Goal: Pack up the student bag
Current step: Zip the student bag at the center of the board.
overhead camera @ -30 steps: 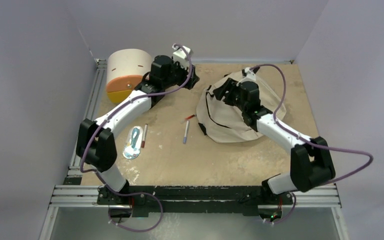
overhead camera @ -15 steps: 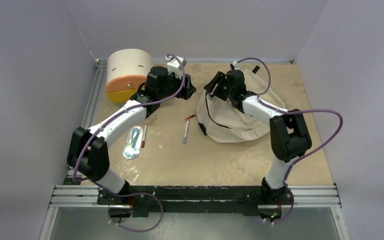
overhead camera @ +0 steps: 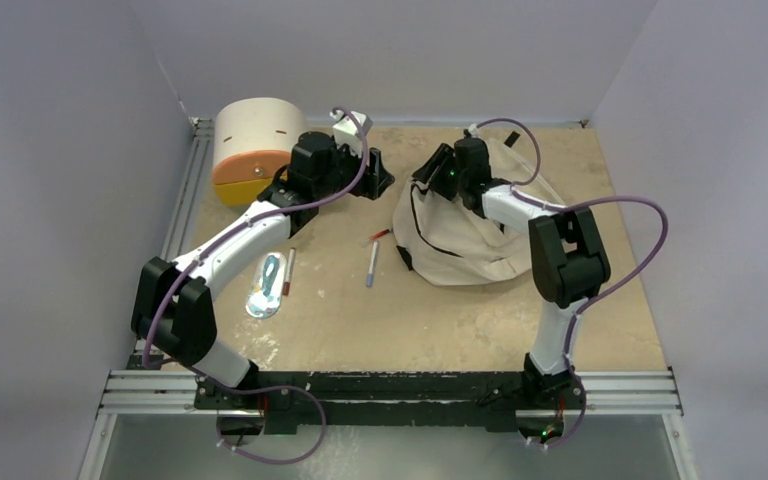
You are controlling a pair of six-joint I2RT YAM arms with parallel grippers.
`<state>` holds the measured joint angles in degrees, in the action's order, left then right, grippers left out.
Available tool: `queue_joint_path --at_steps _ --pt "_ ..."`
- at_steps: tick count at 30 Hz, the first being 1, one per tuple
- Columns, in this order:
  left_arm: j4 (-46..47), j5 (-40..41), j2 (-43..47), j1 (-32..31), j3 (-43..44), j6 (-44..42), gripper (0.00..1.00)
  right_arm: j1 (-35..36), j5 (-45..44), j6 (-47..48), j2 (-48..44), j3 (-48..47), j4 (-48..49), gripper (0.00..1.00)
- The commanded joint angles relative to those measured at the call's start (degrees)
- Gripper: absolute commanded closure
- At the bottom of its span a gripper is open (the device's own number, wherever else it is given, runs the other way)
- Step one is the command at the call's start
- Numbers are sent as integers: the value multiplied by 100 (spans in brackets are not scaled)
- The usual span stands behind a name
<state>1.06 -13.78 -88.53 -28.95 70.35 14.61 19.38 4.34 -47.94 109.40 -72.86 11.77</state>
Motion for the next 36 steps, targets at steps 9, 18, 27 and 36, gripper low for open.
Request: queue_joint_path --at_steps 9,18,27,36 --pt "193 -349 148 -5 33 51 36 -13 505 -169 156 -299 693 45" --pt "184 -405 126 -5 32 51 36 -20 654 -183 272 -351 843 58" --pt "167 -454 126 -5 6 77 35 -47 697 -186 449 -418 835 58" --pt "166 -509 119 -5 14 85 35 -63 846 -206 512 -448 973 70"
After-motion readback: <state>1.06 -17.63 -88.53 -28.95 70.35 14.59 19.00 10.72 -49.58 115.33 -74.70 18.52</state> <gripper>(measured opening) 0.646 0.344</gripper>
